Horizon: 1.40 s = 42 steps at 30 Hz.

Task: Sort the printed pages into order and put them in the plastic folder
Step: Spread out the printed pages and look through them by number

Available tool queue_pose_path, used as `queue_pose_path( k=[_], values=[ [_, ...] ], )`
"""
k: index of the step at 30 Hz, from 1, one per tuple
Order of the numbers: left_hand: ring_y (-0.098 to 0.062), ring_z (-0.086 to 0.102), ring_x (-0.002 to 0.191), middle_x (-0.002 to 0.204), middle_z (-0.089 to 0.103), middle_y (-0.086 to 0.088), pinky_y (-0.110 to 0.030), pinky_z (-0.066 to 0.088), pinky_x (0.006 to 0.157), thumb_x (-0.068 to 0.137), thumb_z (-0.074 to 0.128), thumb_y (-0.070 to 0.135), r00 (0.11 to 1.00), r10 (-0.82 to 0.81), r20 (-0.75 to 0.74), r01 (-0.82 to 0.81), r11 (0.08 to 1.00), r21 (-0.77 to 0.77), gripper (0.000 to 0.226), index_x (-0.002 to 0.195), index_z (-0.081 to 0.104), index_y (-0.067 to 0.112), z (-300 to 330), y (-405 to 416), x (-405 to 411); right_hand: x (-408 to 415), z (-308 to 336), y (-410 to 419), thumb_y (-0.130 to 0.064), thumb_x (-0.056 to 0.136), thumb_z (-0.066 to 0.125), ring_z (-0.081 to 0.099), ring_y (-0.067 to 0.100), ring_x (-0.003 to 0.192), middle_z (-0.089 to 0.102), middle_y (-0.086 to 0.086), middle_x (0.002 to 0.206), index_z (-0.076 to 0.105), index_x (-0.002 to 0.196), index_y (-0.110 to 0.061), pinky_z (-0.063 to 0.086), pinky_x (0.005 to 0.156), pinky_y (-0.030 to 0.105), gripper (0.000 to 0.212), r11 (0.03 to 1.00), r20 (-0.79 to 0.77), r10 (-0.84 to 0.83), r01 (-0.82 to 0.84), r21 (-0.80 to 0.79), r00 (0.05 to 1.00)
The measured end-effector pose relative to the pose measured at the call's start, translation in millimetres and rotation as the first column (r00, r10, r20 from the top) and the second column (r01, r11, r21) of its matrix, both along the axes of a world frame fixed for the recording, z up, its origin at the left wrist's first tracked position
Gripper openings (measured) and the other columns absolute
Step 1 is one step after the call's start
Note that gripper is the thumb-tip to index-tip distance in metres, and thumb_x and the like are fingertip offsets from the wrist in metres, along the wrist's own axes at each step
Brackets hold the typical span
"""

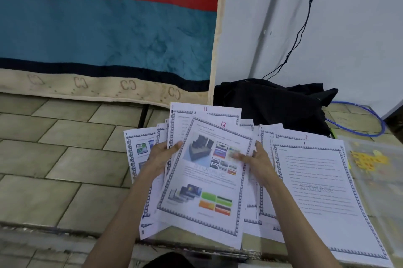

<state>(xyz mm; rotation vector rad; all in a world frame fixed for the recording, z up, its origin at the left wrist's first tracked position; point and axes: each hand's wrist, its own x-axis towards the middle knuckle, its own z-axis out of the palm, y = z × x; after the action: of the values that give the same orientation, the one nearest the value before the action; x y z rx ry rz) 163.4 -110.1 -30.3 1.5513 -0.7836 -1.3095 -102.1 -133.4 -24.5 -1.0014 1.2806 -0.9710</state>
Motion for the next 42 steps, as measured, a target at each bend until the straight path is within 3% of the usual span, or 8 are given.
queue_pose_path(
  k=[4, 9, 13, 21, 29, 33, 36, 42],
  values=[
    [-0.022, 0.062, 0.087, 0.094, 0.069, -0.013, -0.034, 0.049, 0.089, 0.079, 0.069, 0.047, 0.98, -0.014, 0.197, 0.015, 1.0, -0.003, 0.044, 0.096, 0.07, 0.006, 7.1, 5.8, 4.6, -4.6, -3.4, -12.9, -0.003, 0.075, 0.075, 0.068, 0.008, 0.055, 0.073, 0.004, 0.07, 0.065, 0.092, 0.001, 0.052, 0.048, 0.02, 0.02, 0.995, -0.115, -0.051, 0.061, 0.084, 0.992],
    [-0.031, 0.058, 0.11, 0.117, 0.062, -0.017, -0.028, 0.043, 0.087, 0.09, 0.059, 0.019, 0.793, 0.24, 0.56, -0.269, 0.963, -0.032, 0.034, 0.119, 0.057, 0.002, 3.8, 6.3, 26.3, -15.0, -5.0, -20.6, -0.015, 0.079, 0.075, 0.054, 0.004, 0.032, 0.061, 0.0, 0.045, 0.055, 0.063, -0.003, 0.042, 0.037, 0.017, 0.029, 0.99, -0.199, -0.13, 0.137, 0.023, 0.971],
    [-0.028, 0.056, 0.112, 0.122, 0.06, -0.015, -0.023, 0.038, 0.081, 0.087, 0.065, 0.026, 0.854, 0.168, 0.492, -0.259, 0.958, 0.121, 0.045, 0.122, 0.056, -0.001, 8.9, 1.9, 25.4, -18.8, -8.0, -11.7, -0.008, 0.078, 0.074, 0.065, 0.008, 0.047, 0.071, 0.018, 0.083, 0.067, 0.085, 0.007, 0.049, 0.043, 0.017, 0.018, 0.998, -0.189, -0.069, 0.07, 0.002, 0.98],
    [-0.027, 0.065, 0.092, 0.108, 0.067, -0.016, -0.037, 0.053, 0.087, 0.081, 0.071, 0.008, 0.871, 0.475, 0.125, -0.483, 0.874, 0.053, 0.028, 0.106, 0.061, 0.0, 1.5, 4.4, 48.6, -21.8, -11.4, -15.1, 0.01, 0.076, 0.069, 0.043, -0.001, 0.029, 0.055, -0.007, 0.039, 0.058, 0.072, -0.001, 0.033, 0.032, 0.012, 0.016, 0.997, -0.134, 0.03, -0.039, -0.061, 0.991],
    [-0.026, 0.065, 0.089, 0.113, 0.067, -0.016, -0.041, 0.053, 0.091, 0.081, 0.071, 0.006, 0.808, 0.588, 0.04, -0.589, 0.805, 0.067, 0.037, 0.115, 0.057, 0.001, 4.1, 6.3, 69.2, -28.6, -27.6, -24.3, -0.001, 0.053, 0.081, 0.072, 0.019, 0.078, 0.075, 0.01, 0.086, 0.074, 0.065, -0.007, 0.06, 0.072, 0.032, 0.016, 0.999, -0.028, 0.054, -0.054, 0.006, 0.998],
    [-0.023, 0.059, 0.094, 0.119, 0.064, -0.014, -0.031, 0.049, 0.085, 0.083, 0.068, 0.008, 0.78, 0.575, 0.249, -0.589, 0.808, -0.02, 0.038, 0.119, 0.055, 0.002, 6.4, 9.5, 57.1, -28.6, -28.1, -23.9, -0.002, 0.055, 0.078, 0.072, 0.018, 0.084, 0.076, 0.006, 0.084, 0.075, 0.062, -0.009, 0.059, 0.072, 0.026, 0.011, 0.997, 0.027, 0.072, -0.072, 0.001, 0.997],
    [-0.031, 0.047, 0.114, 0.123, 0.054, -0.017, -0.039, 0.043, 0.094, 0.084, 0.067, 0.012, 0.538, 0.492, 0.684, -0.431, 0.858, -0.278, 0.04, 0.122, 0.055, 0.006, 6.6, 10.2, 35.3, -30.1, -32.1, -26.2, 0.013, 0.075, 0.063, 0.072, 0.02, 0.083, 0.076, 0.007, 0.083, 0.074, 0.063, -0.008, 0.059, 0.072, 0.025, 0.027, 0.999, 0.023, 0.049, -0.049, 0.001, 0.999],
    [-0.032, 0.049, 0.123, 0.134, 0.051, -0.017, -0.035, 0.044, 0.096, 0.087, 0.066, 0.031, 0.883, 0.123, 0.453, -0.219, 0.962, 0.165, 0.06, 0.133, 0.045, -0.001, 18.3, -11.0, 5.4, -28.4, -26.1, -22.1, -0.006, 0.059, 0.074, 0.071, 0.02, 0.08, 0.076, 0.005, 0.079, 0.075, 0.059, -0.011, 0.058, 0.068, 0.021, 0.005, 0.999, 0.049, 0.044, -0.044, 0.007, 0.998]
  ],
)
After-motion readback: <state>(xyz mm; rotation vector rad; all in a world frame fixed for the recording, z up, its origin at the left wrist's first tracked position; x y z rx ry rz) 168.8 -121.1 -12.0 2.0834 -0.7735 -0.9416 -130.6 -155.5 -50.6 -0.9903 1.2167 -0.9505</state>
